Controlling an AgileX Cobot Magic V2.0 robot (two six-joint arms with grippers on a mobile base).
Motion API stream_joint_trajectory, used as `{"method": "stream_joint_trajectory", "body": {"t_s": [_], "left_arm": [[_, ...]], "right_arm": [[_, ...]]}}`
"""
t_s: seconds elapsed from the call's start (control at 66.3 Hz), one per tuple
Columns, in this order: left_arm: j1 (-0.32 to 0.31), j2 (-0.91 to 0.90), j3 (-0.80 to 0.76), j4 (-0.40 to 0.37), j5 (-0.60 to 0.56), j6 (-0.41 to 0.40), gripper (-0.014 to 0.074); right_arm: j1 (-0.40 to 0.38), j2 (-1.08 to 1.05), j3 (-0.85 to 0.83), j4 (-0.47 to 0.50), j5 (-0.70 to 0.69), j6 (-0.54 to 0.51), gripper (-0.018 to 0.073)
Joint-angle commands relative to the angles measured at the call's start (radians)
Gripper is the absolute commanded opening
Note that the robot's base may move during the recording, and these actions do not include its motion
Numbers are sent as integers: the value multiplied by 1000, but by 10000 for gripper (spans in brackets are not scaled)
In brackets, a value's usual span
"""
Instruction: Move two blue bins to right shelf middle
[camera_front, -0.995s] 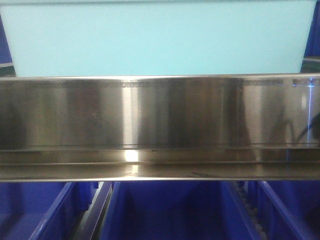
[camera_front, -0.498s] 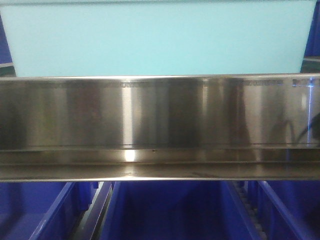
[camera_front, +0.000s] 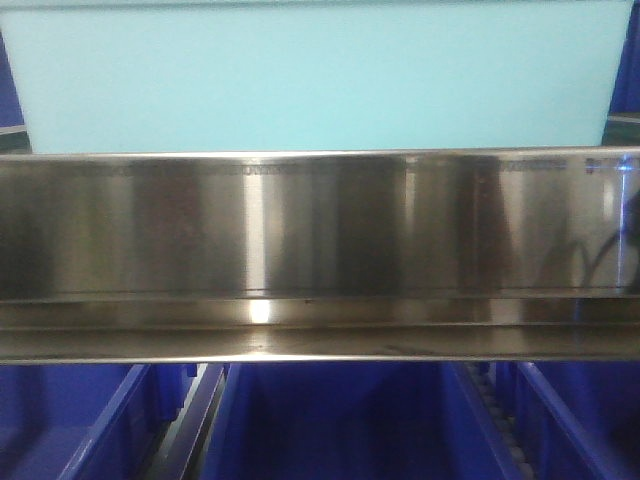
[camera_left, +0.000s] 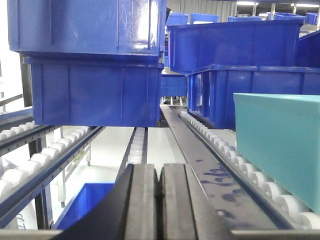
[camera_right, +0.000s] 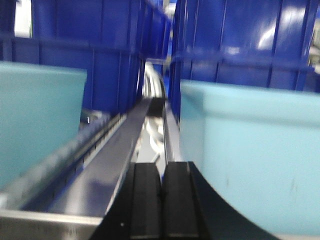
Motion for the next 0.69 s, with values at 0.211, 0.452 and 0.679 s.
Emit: {"method": "stream_joint_trajectory", "body": {"t_s": [0.211, 0.452, 0.679], "left_arm": [[2, 26, -313, 3, 234, 0, -111], [2, 274, -576, 3, 344, 0, -111], [2, 566, -797, 3, 430, 0, -111]], "right_arm": [[2, -1, -320, 10, 203, 0, -166], [2, 192, -549, 8, 248, 0, -166], [2, 447, -729, 8, 289, 0, -166]]}}
